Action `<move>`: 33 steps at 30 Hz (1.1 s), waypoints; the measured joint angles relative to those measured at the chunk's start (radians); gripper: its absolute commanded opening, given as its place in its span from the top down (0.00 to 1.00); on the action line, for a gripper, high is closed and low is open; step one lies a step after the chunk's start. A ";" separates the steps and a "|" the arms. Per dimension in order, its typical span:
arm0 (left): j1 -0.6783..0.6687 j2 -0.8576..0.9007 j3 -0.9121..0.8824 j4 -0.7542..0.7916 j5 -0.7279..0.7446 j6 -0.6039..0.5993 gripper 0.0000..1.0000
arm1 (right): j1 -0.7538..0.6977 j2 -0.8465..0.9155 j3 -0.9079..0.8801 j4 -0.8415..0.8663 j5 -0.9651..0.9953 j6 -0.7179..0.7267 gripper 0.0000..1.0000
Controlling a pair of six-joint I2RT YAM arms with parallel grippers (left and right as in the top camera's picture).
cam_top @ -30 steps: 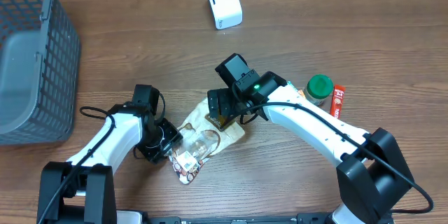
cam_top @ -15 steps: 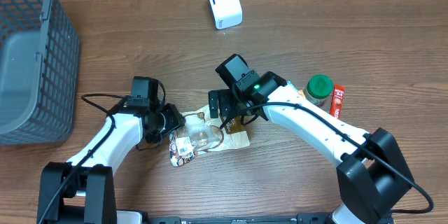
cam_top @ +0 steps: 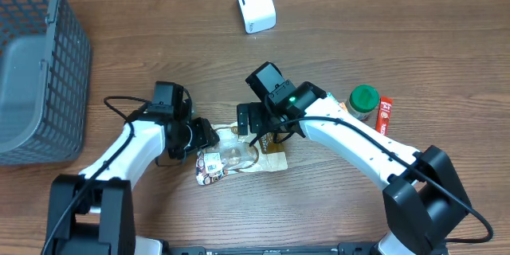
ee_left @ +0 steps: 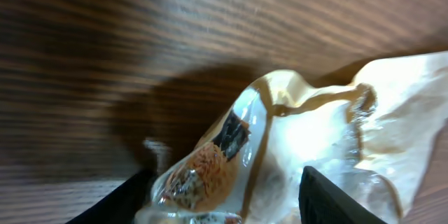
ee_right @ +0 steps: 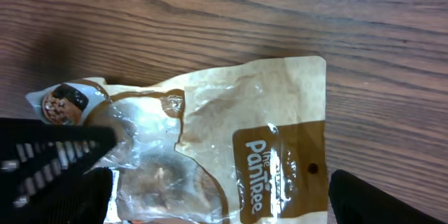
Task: Scan the item barcode
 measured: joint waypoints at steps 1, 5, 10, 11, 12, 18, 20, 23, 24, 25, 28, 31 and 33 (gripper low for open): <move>0.000 0.010 0.002 -0.001 0.004 0.002 0.44 | 0.000 0.000 -0.008 -0.001 -0.002 0.002 0.00; 0.000 0.027 0.016 -0.004 0.015 0.006 0.47 | 0.000 0.000 -0.031 -0.020 -0.014 0.007 0.00; 0.000 0.036 0.023 -0.003 0.022 0.009 0.50 | 0.000 0.001 -0.034 -0.031 -0.026 0.019 0.00; 0.000 0.037 0.023 -0.003 0.022 0.009 0.51 | 0.000 0.001 -0.037 -0.025 -0.026 0.021 0.00; 0.000 0.038 0.023 -0.003 0.022 0.009 0.51 | 0.000 0.001 -0.043 -0.017 -0.028 0.024 0.00; 0.000 0.040 0.024 -0.003 0.024 0.009 0.53 | -0.001 0.001 -0.122 0.051 -0.049 0.047 0.00; 0.000 0.042 0.024 -0.003 0.026 0.009 0.54 | -0.006 0.002 -0.157 0.090 -0.079 0.052 0.00; 0.000 0.042 0.024 -0.003 0.026 0.009 0.55 | -0.016 0.002 -0.191 0.138 -0.114 0.067 0.00; 0.000 0.042 0.024 -0.003 0.026 0.009 0.55 | -0.019 0.002 -0.200 0.153 -0.124 0.072 0.00; 0.000 0.042 0.024 -0.003 0.026 0.009 0.56 | -0.020 0.002 -0.206 0.164 -0.129 0.078 0.00; 0.000 0.043 0.024 -0.003 0.026 0.009 0.57 | -0.020 0.002 -0.211 0.177 -0.142 0.093 0.00; 0.000 0.043 0.024 -0.003 0.026 0.009 0.57 | -0.020 0.005 -0.211 0.184 -0.153 0.112 0.00; 0.000 0.044 0.024 -0.003 0.026 0.009 0.57 | -0.020 0.015 -0.211 0.191 -0.168 0.122 0.00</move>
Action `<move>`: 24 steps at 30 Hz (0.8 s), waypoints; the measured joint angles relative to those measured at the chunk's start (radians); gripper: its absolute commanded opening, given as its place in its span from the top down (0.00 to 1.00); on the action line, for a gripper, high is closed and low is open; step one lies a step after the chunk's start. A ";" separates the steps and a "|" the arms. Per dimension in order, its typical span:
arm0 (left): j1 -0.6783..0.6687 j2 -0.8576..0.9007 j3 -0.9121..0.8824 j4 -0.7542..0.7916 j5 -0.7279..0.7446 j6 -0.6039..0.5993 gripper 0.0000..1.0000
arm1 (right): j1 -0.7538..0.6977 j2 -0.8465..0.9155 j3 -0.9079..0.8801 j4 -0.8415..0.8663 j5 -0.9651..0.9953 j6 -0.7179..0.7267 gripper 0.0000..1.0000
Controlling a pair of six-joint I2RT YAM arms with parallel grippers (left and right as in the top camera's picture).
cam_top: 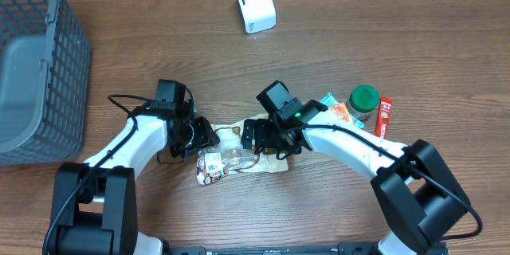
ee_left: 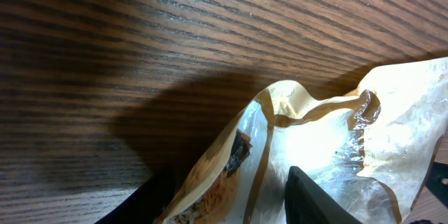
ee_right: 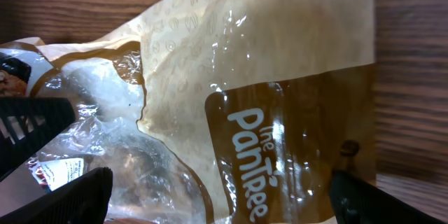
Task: Scan the item barcode
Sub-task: 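Lift the PanTree pouch with both grippers, then open the left gripper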
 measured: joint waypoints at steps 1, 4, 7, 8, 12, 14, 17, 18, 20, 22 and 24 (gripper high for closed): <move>0.000 0.000 0.000 0.000 0.000 0.000 0.57 | 0.000 0.006 0.000 0.005 -0.008 0.005 0.00; 0.000 0.000 0.000 -0.001 0.000 0.000 0.57 | 0.000 0.035 0.003 0.030 -0.043 0.024 0.00; 0.000 0.000 0.001 -0.002 0.000 0.001 0.58 | -0.006 0.048 0.004 0.066 -0.091 0.042 0.00; 0.000 0.000 0.001 -0.003 0.000 0.003 0.57 | -0.010 0.051 0.005 0.080 -0.108 0.047 0.00; 0.000 0.000 0.001 -0.004 0.000 0.014 0.57 | -0.013 0.068 0.008 0.117 -0.184 0.056 0.06; 0.000 0.000 0.001 -0.004 0.000 0.017 0.58 | -0.013 0.076 0.008 0.127 -0.215 0.060 0.10; 0.000 0.000 0.001 -0.005 -0.001 0.019 0.58 | -0.014 0.089 0.007 0.149 -0.261 0.053 0.17; 0.000 0.000 0.001 -0.005 -0.001 0.019 0.58 | -0.020 0.094 0.005 0.157 -0.282 0.049 0.22; 0.000 0.000 0.001 -0.005 -0.001 0.019 0.58 | -0.031 0.102 0.001 0.170 -0.317 0.035 0.32; 0.000 0.000 0.001 -0.005 -0.001 0.019 0.58 | -0.048 0.110 -0.003 0.180 -0.354 0.025 0.37; 0.000 0.000 0.001 -0.005 -0.001 0.020 0.58 | -0.069 0.118 -0.005 0.186 -0.387 0.015 0.37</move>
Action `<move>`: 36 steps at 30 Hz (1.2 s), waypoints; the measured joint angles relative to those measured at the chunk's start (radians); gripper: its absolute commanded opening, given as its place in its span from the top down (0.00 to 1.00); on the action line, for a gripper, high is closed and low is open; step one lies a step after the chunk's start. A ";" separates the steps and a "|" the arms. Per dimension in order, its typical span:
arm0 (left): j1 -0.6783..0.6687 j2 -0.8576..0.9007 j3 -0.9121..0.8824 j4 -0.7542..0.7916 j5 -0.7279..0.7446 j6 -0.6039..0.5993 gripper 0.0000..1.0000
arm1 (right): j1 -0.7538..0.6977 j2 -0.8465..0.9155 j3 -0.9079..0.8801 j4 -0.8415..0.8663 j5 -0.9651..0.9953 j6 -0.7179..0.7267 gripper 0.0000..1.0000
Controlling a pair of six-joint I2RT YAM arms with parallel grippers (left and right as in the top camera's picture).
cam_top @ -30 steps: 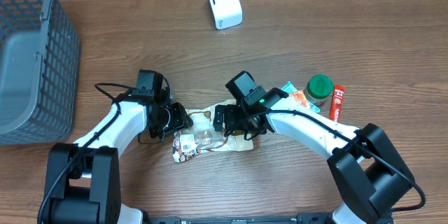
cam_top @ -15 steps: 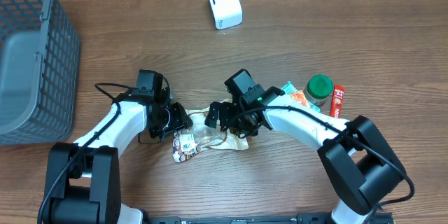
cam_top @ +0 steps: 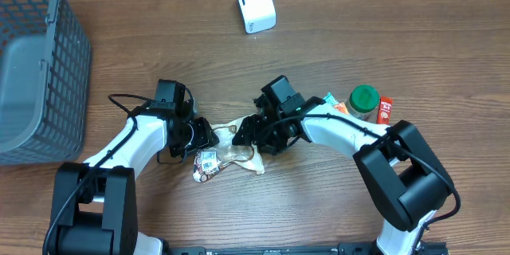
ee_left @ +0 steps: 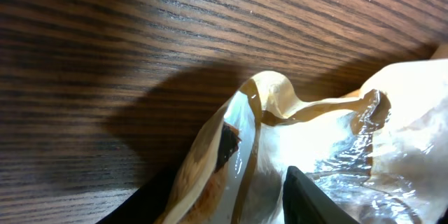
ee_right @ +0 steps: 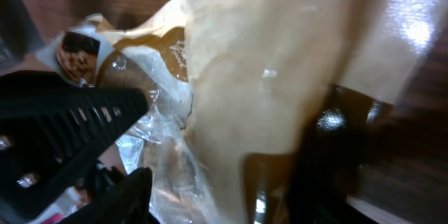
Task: Scan the item barcode
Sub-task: 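Lift the PanTree pouch with both grippers, then open the left gripper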
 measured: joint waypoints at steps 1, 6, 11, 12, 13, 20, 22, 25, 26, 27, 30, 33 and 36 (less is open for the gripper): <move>0.000 0.000 0.000 0.000 0.000 0.002 0.58 | -0.010 0.001 0.000 0.001 -0.012 -0.003 0.37; 0.000 0.000 0.000 0.001 0.000 0.002 0.58 | -0.027 0.002 0.000 0.012 -0.043 -0.027 0.41; 0.000 0.000 0.000 0.003 0.000 0.002 0.58 | -0.027 0.002 -0.001 0.018 -0.044 -0.040 0.42; 0.000 0.000 0.000 0.003 0.000 0.002 0.58 | -0.027 0.002 -0.003 0.026 -0.042 -0.042 0.41; 0.000 0.000 0.000 0.006 0.000 0.002 0.58 | -0.027 0.002 -0.007 0.036 -0.040 -0.043 0.42; 0.000 0.000 0.000 0.010 0.000 0.002 0.58 | -0.027 0.002 -0.047 0.098 -0.039 -0.030 0.50; 0.000 0.000 0.000 0.010 0.000 0.002 0.57 | -0.027 0.002 -0.048 0.104 -0.039 -0.027 0.55; 0.000 0.000 0.000 0.010 0.000 0.002 0.57 | -0.027 0.002 -0.051 0.131 -0.049 -0.020 0.56; 0.000 0.000 0.000 0.011 0.000 0.002 0.57 | -0.027 0.002 -0.052 0.150 -0.059 -0.016 0.56; 0.000 0.000 0.000 0.013 0.000 0.002 0.57 | -0.027 0.002 -0.053 0.166 -0.068 -0.013 0.56; 0.000 0.000 0.000 0.013 0.000 0.002 0.57 | -0.026 0.002 -0.053 0.194 -0.093 0.003 0.57; 0.000 0.000 0.000 0.013 0.000 0.002 0.56 | -0.027 0.002 -0.053 0.195 -0.105 0.018 0.63; 0.000 0.000 0.000 0.014 0.000 0.002 0.56 | -0.026 0.002 -0.053 0.195 -0.111 0.021 0.69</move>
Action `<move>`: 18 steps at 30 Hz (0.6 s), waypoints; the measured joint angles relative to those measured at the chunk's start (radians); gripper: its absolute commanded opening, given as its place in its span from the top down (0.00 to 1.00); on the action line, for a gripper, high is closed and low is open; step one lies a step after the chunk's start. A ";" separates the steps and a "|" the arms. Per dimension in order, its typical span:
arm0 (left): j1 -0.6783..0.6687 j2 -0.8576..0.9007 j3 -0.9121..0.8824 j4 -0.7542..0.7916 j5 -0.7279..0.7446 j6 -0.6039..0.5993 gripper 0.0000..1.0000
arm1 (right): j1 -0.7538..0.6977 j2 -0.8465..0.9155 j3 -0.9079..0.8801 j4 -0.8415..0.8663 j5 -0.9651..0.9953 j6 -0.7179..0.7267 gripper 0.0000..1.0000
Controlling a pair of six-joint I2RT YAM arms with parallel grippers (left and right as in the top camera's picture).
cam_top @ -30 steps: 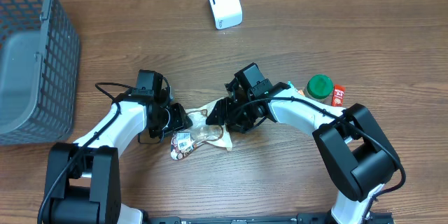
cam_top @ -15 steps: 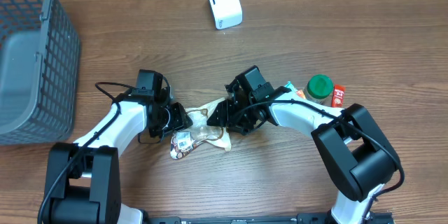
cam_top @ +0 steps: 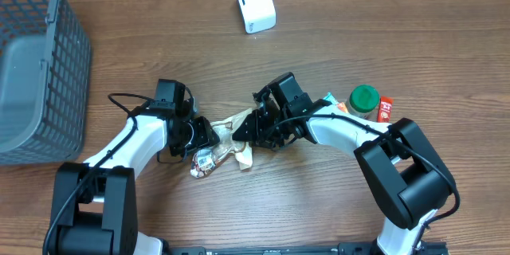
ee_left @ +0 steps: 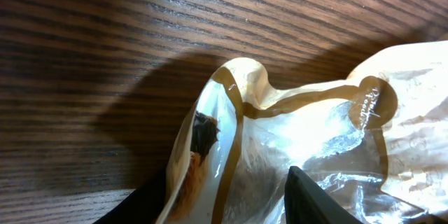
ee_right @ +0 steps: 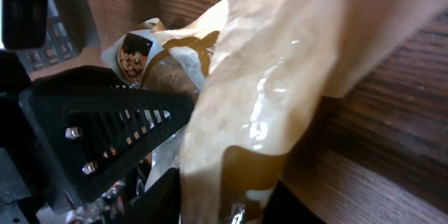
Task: Scan the item barcode
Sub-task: 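Lift the PanTree pouch with both grippers, then open the left gripper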
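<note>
The item is a tan and clear pastry bag (cam_top: 227,139), crumpled and held up between both grippers at the middle of the table. My left gripper (cam_top: 202,137) is shut on its left end; in the left wrist view the bag (ee_left: 301,112) fills the space between the fingers of that gripper (ee_left: 231,206). My right gripper (cam_top: 249,130) is shut on the bag's right edge, and the tan film (ee_right: 280,56) rises from that gripper (ee_right: 224,206). The white scanner (cam_top: 255,4) stands at the far middle. No barcode shows in any view.
A grey mesh basket (cam_top: 32,64) fills the far left. A green-lidded jar (cam_top: 364,100), a red packet (cam_top: 385,115) and a teal and orange packet (cam_top: 335,107) lie to the right, next to my right arm. The left gripper's finger (ee_right: 105,133) shows in the right wrist view.
The bag is bunched tighter and its right edge stands higher off the table. My right gripper has shifted slightly left and farther back. The left gripper has stayed in place.
The bag first lay flat, my left gripper around its left end and my right gripper open above it. The right gripper then stood lower, open over the printed right part. It was then shut on that edge with the bag folding, and now the bag is gathered between both grippers.
</note>
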 measured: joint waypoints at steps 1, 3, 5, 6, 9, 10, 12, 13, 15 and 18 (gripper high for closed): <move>0.000 0.000 0.000 0.000 0.000 0.000 0.55 | 0.000 0.000 0.000 -0.001 -0.002 0.002 0.71; 0.000 0.000 0.000 0.000 0.000 0.000 0.53 | 0.000 0.000 0.000 -0.006 0.001 0.003 0.77; 0.000 0.000 0.000 0.001 0.001 0.001 0.50 | 0.000 0.000 0.000 -0.019 0.008 0.002 0.80; 0.000 0.000 0.001 0.002 0.003 0.001 0.48 | 0.000 0.000 0.000 -0.026 0.014 0.003 0.80; 0.000 0.000 0.002 0.004 0.010 0.001 0.45 | 0.001 0.000 0.000 -0.035 0.026 -0.006 0.82; 0.000 0.000 0.002 0.005 0.012 0.001 0.42 | 0.002 0.000 0.000 -0.036 0.029 -0.013 0.83; 0.000 0.000 0.004 0.008 0.016 0.003 0.36 | 0.005 0.000 0.000 -0.039 0.035 -0.030 0.85; 0.002 0.000 0.007 0.009 0.020 0.003 0.34 | 0.006 0.000 0.000 -0.038 0.039 -0.038 0.86; 0.007 0.000 0.012 0.012 0.020 0.003 0.28 | 0.006 0.000 0.000 -0.039 0.045 -0.053 0.87; 0.023 0.002 0.024 0.014 0.006 0.021 0.24 | 0.007 0.000 0.000 -0.042 0.049 -0.068 0.89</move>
